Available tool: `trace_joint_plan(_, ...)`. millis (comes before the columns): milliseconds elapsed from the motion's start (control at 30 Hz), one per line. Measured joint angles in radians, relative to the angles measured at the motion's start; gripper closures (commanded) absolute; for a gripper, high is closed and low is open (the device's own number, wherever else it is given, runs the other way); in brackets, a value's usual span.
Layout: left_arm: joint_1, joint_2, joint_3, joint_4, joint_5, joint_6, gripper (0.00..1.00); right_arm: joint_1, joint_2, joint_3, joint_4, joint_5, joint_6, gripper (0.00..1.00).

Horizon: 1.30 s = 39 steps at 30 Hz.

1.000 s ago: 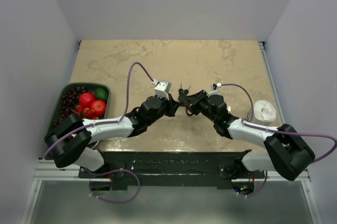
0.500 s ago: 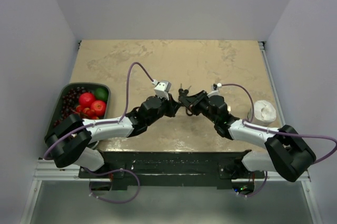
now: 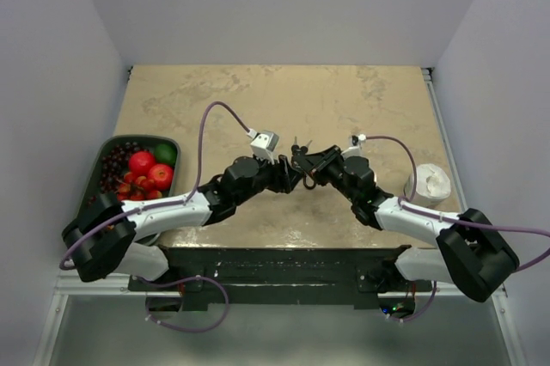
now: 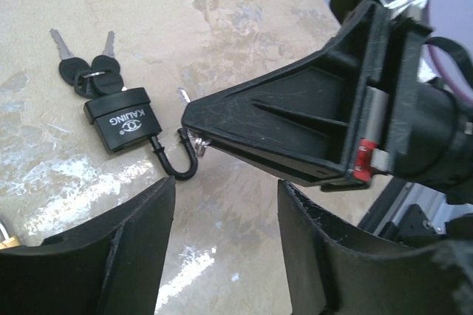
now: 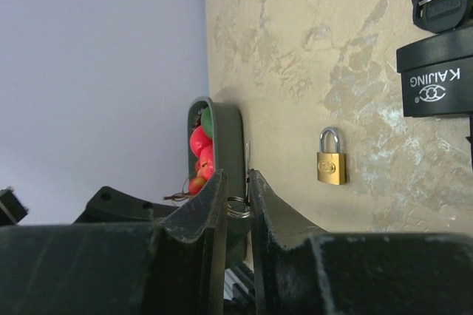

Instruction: Unlock with the key

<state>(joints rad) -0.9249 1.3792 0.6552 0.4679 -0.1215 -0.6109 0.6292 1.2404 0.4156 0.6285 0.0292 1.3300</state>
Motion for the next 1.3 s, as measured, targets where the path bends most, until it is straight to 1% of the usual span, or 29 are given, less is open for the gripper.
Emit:
trace_joint_plan(133, 0.032, -0.075, 0.000, -0.039, 0.060, 0.006, 0.37, 0.000, -0.002, -0.001, 0.001, 0.006, -0.053, 1.00)
trace_joint_plan(200, 0.075, -0.115, -0.002, -0.050, 0.098, 0.004, 0.36, 0.000, -0.006, -0.001, 0.006, 0.003, -0.096, 1.00)
trace_joint_plan(300, 0.184, -0.168, -0.005, -0.049, 0.205, -0.007, 0.35, -0.002, -0.016, -0.002, 0.029, -0.022, -0.156, 1.00)
trace_joint_plan(400, 0.265, -0.167, -0.005, -0.043, 0.308, -0.022, 0.33, -0.006, -0.024, -0.002, 0.050, -0.068, -0.219, 1.00)
trace_joint_plan(467, 0.292, -0.154, -0.005, -0.044, 0.373, -0.024, 0.33, -0.008, -0.035, -0.005, 0.053, -0.093, -0.254, 1.00)
trace_joint_plan(600, 0.313, -0.115, -0.005, -0.043, 0.491, -0.024, 0.34, -0.013, -0.053, -0.012, 0.055, -0.133, -0.311, 1.00)
trace_joint_plan(733, 0.323, -0.070, -0.005, -0.019, 0.595, -0.024, 0.38, -0.021, -0.056, -0.013, 0.072, -0.184, -0.373, 1.00)
trace_joint_plan(867, 0.330, -0.053, -0.005, -0.007, 0.660, -0.025, 0.40, -0.042, -0.055, -0.010, 0.086, -0.295, -0.473, 1.00)
trace_joint_plan(1067, 0.354, -0.052, -0.048, 0.107, 0.741, -0.079, 0.44, -0.052, -0.026, 0.050, 0.049, -0.480, -0.610, 1.00)
trace_joint_plan(1267, 0.356, -0.028, -0.077, 0.205, 0.828, -0.132, 0.48, -0.052, -0.009, 0.078, 0.038, -0.633, -0.664, 1.00)
trace_joint_plan(1300, 0.357, -0.026, -0.080, 0.217, 0.837, -0.140, 0.50, -0.053, -0.005, 0.078, 0.038, -0.655, -0.668, 1.00)
